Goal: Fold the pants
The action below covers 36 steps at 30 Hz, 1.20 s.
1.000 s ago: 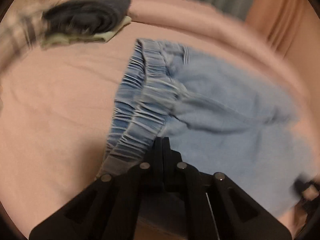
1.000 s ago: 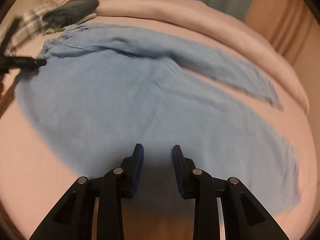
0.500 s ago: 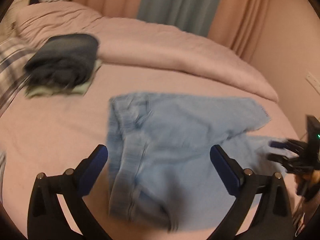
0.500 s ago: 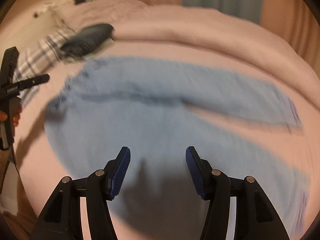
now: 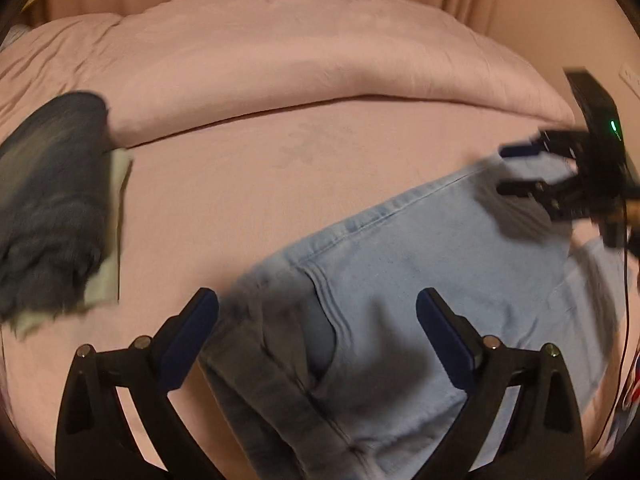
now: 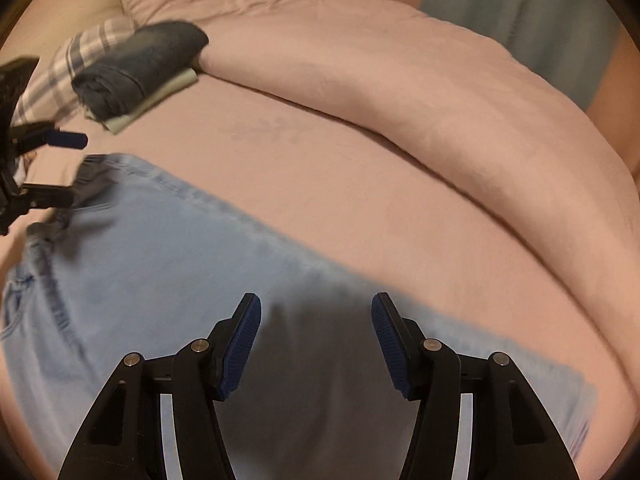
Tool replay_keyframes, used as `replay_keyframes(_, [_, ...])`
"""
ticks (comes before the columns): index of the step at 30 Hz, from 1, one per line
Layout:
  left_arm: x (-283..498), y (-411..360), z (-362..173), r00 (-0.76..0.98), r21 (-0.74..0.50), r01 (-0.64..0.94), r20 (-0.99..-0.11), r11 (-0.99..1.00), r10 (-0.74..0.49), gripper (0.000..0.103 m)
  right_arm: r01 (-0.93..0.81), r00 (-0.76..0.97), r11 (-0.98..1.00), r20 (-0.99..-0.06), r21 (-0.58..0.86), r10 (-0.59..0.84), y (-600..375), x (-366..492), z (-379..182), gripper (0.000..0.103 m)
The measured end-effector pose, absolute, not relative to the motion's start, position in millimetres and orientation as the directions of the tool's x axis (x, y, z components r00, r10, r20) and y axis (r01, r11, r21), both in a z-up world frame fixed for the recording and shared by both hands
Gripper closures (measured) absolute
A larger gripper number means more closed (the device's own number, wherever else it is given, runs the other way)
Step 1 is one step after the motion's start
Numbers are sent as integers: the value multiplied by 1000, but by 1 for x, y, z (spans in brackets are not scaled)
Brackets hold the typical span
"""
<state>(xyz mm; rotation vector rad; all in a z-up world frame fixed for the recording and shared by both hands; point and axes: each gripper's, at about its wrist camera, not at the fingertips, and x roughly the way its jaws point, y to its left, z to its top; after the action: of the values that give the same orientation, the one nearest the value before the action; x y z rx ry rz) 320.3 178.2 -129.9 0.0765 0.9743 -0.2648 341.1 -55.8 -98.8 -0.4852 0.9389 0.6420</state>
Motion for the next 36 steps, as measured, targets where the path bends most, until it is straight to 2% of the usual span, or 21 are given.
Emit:
replay_keyframes(5, [349,184,-146,441,-97,307,-867,947,-231,11,-767,309,631,-929,-117,203,-29,379,-128,43])
replay_keyframes(6, [353,184,-153,409,-101,312,-883,945,-230,18,-771,285,629,-939,-104,194,-28,382,-133,43])
replay_keyframes(8, [355,182,-172,354,-30,334,-922,942,-155,38,-781,235,621,-950,-60,204,-28,385,-142,43])
replay_keyframes(9, [353,180,-174,348,-17,346,-926,938,-145,44,-784,231,618,-949,-51,214,-29,384,-141,47])
replay_keyframes(11, [348,181,-172,371,-26,358,-913,933,-167,54,-803,224,595,-947,-47,228,-30,375,-139,79])
replay_keyframes(13, [344,186,-166,409,-17,339,-898,941,-164,74,-835,286,530,-939,-147,189,-21,355,-138,92])
replay_keyframes(16, [340,202,-159,449,-40,278,-878,960,-167,80,-810,365,545,-913,-215,183,-17,354,-127,96])
replay_keyframes(18, [338,206,-164,451,-44,249,-879,967,-156,80,-783,381,586,-906,-210,185,-15,362,-126,96])
replay_keyframes(21, [337,204,-165,447,-36,233,-884,972,-140,77,-777,371,578,-923,-247,104,-2,364,-148,96])
replay_keyframes(22, [336,204,-162,447,-46,237,-882,970,-151,74,-775,378,580,-920,-250,108,-1,363,-144,95])
replay_keyframes(23, [333,207,-156,451,-55,240,-878,969,-162,68,-774,367,590,-922,-230,122,-3,365,-138,94])
replay_keyframes(24, [332,209,-151,460,-57,237,-873,970,-163,49,-776,345,600,-927,-195,145,-8,367,-132,90])
replay_keyframes(25, [329,214,-147,471,-66,236,-865,970,-173,29,-774,333,612,-926,-160,180,-18,368,-122,78])
replay_keyframes(26, [324,219,-142,485,-81,237,-854,968,-190,23,-766,337,626,-921,-146,197,-29,369,-114,59])
replay_keyframes(28, [317,228,-138,491,-93,238,-847,967,-203,22,-742,331,658,-923,-125,198,-52,377,-106,44])
replay_keyframes(32, [312,231,-155,429,-59,238,-889,970,-159,28,-710,323,680,-943,-184,82,-86,387,-117,44])
replay_keyframes(34, [318,222,-162,402,-77,272,-896,959,-186,42,-707,287,684,-957,-177,49,-95,392,-132,44])
replay_keyframes(36, [323,209,-168,387,-83,309,-899,947,-204,42,-715,270,684,-960,-147,75,-92,393,-140,44])
